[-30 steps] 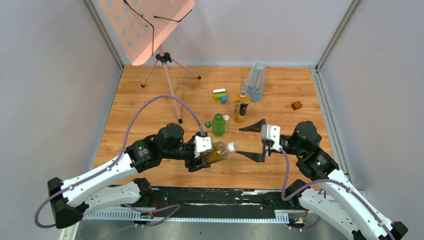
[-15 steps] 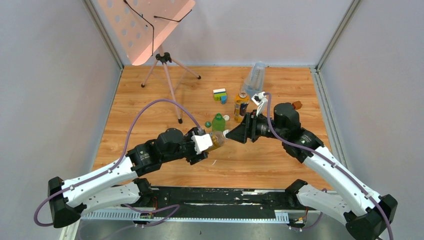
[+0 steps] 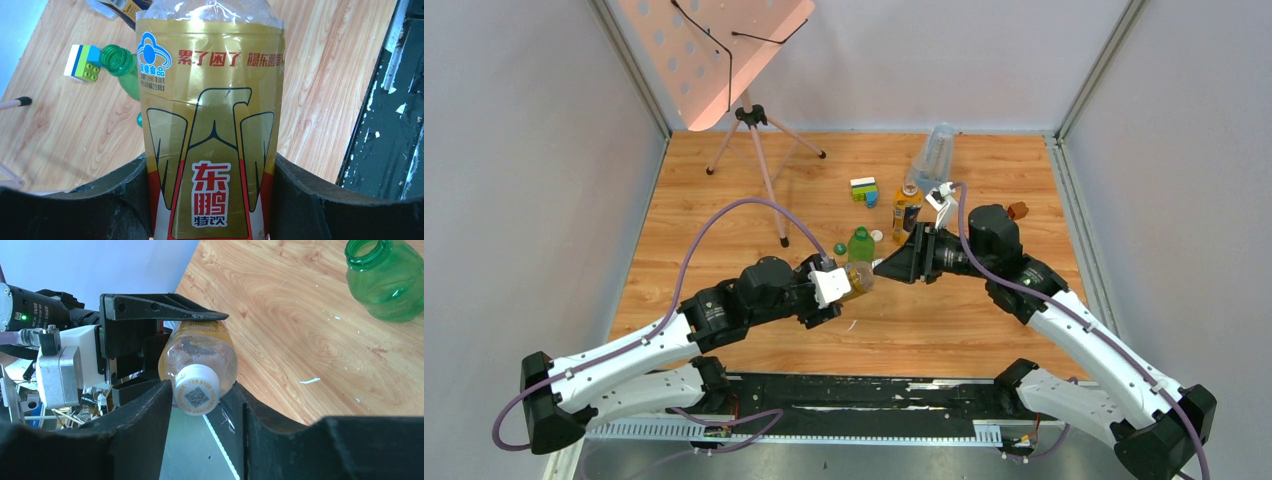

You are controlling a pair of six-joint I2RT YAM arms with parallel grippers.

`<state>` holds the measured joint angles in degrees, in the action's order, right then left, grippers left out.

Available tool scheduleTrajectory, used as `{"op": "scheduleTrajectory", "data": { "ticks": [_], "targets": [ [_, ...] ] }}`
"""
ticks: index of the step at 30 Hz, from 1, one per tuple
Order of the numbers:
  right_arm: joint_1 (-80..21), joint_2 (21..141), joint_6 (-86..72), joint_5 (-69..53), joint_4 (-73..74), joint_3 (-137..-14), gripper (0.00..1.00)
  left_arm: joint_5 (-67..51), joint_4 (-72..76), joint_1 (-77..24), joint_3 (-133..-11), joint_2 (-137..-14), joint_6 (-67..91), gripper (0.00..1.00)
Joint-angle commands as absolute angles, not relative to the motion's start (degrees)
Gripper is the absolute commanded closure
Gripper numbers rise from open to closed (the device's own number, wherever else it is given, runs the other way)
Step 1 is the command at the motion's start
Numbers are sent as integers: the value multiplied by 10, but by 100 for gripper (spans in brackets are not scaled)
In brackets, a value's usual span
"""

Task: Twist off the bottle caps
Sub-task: Unscrew the bottle cap from the plastic bottle.

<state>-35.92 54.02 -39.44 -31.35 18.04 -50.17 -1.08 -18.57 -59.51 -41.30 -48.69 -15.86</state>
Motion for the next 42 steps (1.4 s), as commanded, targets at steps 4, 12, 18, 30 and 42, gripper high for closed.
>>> {"op": "scheduleTrajectory", "data": {
  "ticks": [4, 12, 18, 30, 42],
  "targets": [
    [-357, 539, -378, -312, 120, -488, 81, -21, -167, -598, -418, -485, -163, 75],
    [-358, 478, -66, -460, 93, -452, 100, -54, -170, -587, -421, -475, -101, 78],
    [-358, 445, 392, -598, 143, -423, 100, -261, -230, -553, -478, -493, -82, 77],
    [-357, 422, 493, -557, 162, -452, 52, -336, -329, -547, -515, -479, -96, 73],
    [-357, 387, -34, -359, 10, -424, 21, -82, -257, -547, -458, -468, -112, 73]
  ]
}}
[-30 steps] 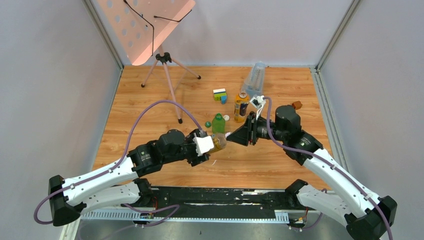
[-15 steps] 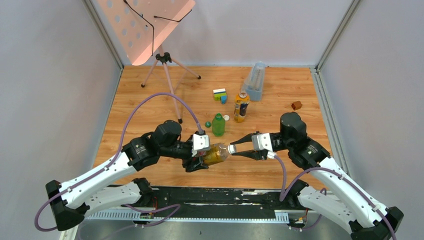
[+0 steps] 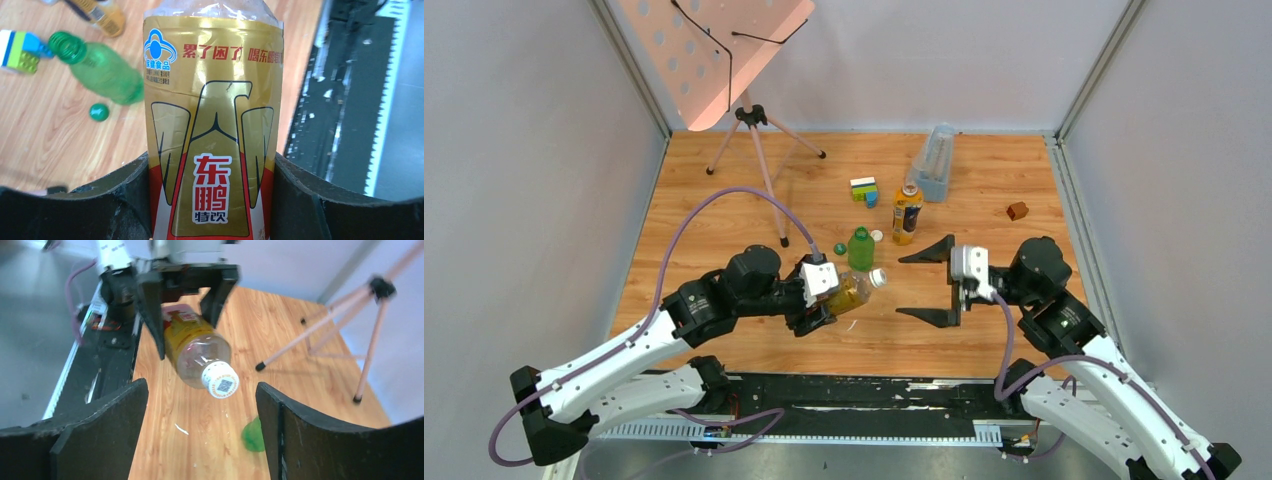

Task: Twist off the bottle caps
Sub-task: Unscrew the bottle cap from the plastic bottle.

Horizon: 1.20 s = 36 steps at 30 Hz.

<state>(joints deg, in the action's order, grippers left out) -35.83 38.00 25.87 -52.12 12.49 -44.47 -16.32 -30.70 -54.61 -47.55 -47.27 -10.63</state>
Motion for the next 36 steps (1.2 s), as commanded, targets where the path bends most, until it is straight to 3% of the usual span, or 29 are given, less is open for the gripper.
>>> {"op": "scheduleTrajectory", "data": {
  "ticks": [1, 4, 7, 10, 13, 24, 28, 33, 36],
  "targets": [
    [-358, 395, -128, -280, 6, -424, 21, -76, -242, -549, -451, -468, -113, 74],
    [-356, 439, -331, -165, 81, -463, 31, -33, -217, -564, -438, -467, -127, 75],
    [-355, 487, -421, -193, 157, -515, 25, -4, -191, -582, -425, -467, -142, 76],
    [-355, 514, -480, -242, 138, -504, 30, -2, -177, -586, -420, -472, -147, 77],
    [-355, 527, -498, -263, 127, -494, 40, -2, -176, -589, -421, -475, -150, 77],
    [-355, 554, -490, -307, 113, -500, 43, -2, -175, -590, -423, -472, -153, 77],
    [-355, 559, -476, -314, 113, -499, 61, -2, -176, -591, -421, -468, -149, 77],
    [-355, 540, -392, -319, 86, -492, 97, -5, -180, -591, -417, -457, -143, 78],
    [-355, 519, -285, -350, 37, -472, 100, -21, -184, -590, -418, -450, -125, 77]
  ]
}}
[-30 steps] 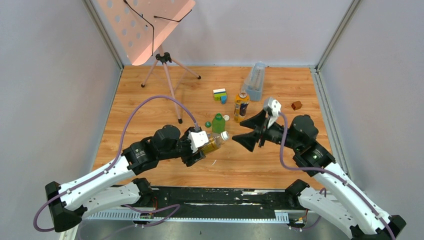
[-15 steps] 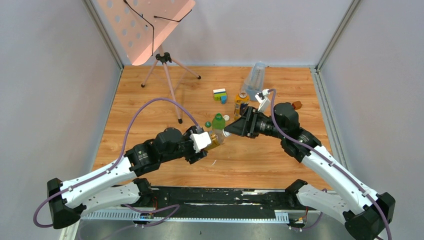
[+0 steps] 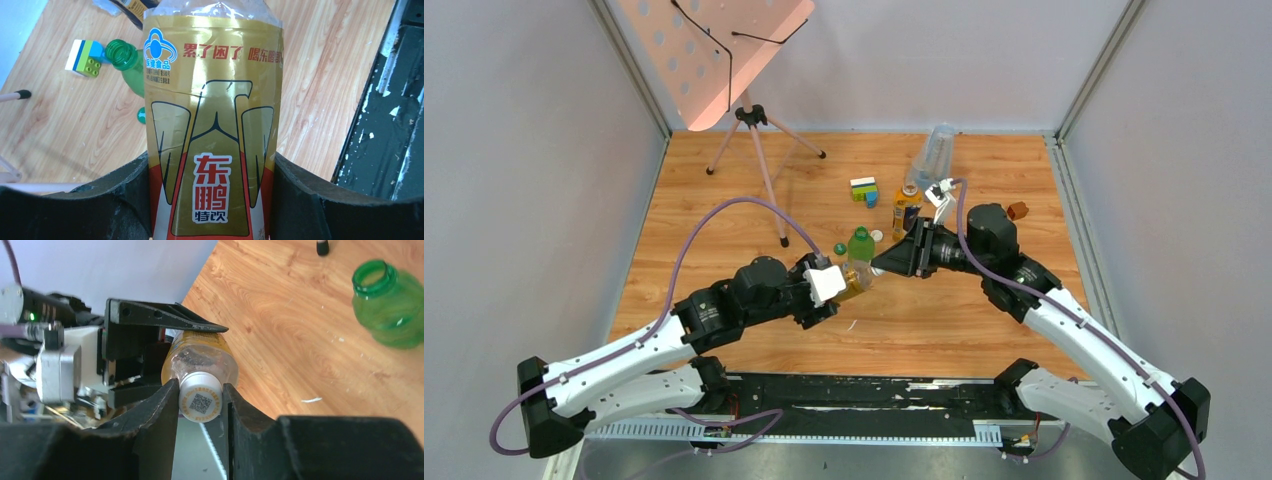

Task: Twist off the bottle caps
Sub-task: Unscrew the bottle cap from the plastic bottle.

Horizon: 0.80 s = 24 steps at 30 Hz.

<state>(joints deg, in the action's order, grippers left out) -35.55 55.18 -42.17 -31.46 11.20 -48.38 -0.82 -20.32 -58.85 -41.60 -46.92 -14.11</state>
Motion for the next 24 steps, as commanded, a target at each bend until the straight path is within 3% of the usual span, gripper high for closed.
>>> {"op": "scheduleTrajectory", "data": {
  "ticks": [1, 5, 8, 11, 22, 23, 24],
  "targets": [
    [-355, 511, -236, -366, 27, -470, 100, -27, -188, -590, -421, -448, -122, 77],
    [-355, 476, -16, -485, 5, -448, 100, -89, -212, -588, -438, -442, -101, 75],
    [-355, 446, 249, -614, 37, -430, 100, -143, -235, -586, -452, -438, -96, 74],
    [-355, 419, 399, -632, 65, -413, 100, -185, -260, -585, -468, -436, -93, 74],
    [-352, 414, 569, -632, 170, -467, 100, -325, -328, -567, -510, -417, -81, 74],
    [-352, 414, 560, -628, 164, -468, 87, -318, -327, -567, -509, -415, -80, 74],
    [-352, 412, 541, -628, 155, -468, 80, -313, -326, -566, -506, -410, -81, 74]
  ]
}}
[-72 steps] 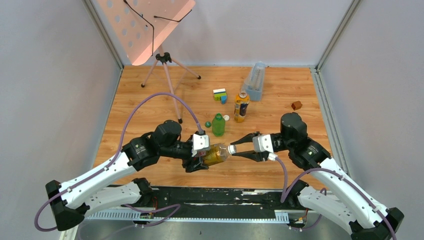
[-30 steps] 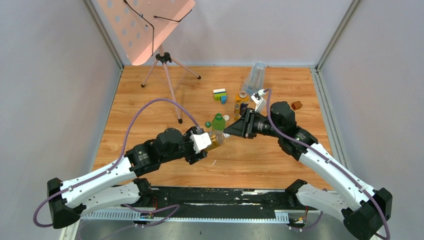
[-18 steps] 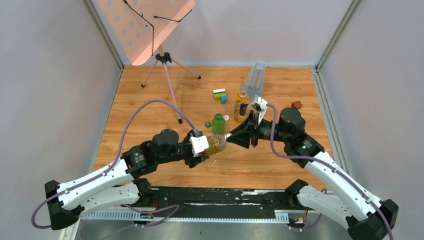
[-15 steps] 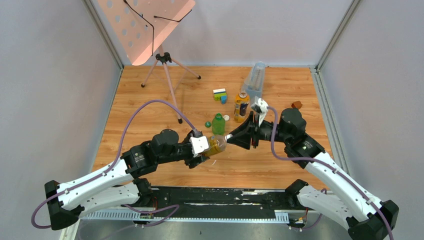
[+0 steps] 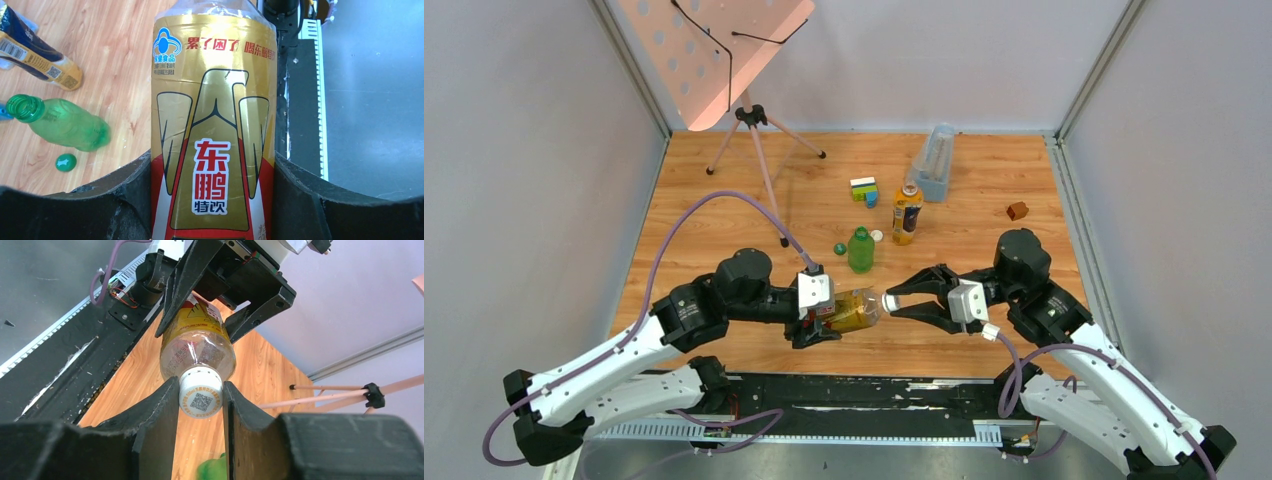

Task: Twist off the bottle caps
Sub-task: Unscrew the bottle cap from the plastic bottle.

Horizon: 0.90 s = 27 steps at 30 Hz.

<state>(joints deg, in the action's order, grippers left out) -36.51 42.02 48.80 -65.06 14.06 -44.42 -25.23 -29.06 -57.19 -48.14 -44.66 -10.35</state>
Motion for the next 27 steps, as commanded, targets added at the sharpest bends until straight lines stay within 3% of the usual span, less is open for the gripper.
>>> {"op": "scheduleTrajectory", "data": {
  "ticks": [1, 4, 8, 14, 18, 20, 24, 27],
  "targets": [
    [-352, 411, 526, -629, 149, -469, 70, -302, -323, -566, -504, -407, -83, 74],
    [-352, 408, 464, -623, 125, -468, 39, -281, -319, -566, -497, -404, -87, 74],
    [-352, 409, 389, -609, 108, -471, 18, -258, -319, -566, -493, -430, -93, 73],
    [-352, 413, 181, -557, 34, -458, 17, -59, -298, -566, -475, -464, -89, 74],
    [-352, 428, -111, -382, -37, -452, 14, 43, -236, -567, -437, -456, -109, 77],
    [-352, 456, -243, -286, 6, -479, 21, 75, -185, -572, -416, -446, -122, 79],
    [-349, 533, -381, -276, 138, -544, 18, 93, -126, -587, -386, -422, -152, 80],
    [-343, 573, -431, -326, 147, -545, 18, 83, -108, -592, -373, -411, -174, 80]
  ]
}}
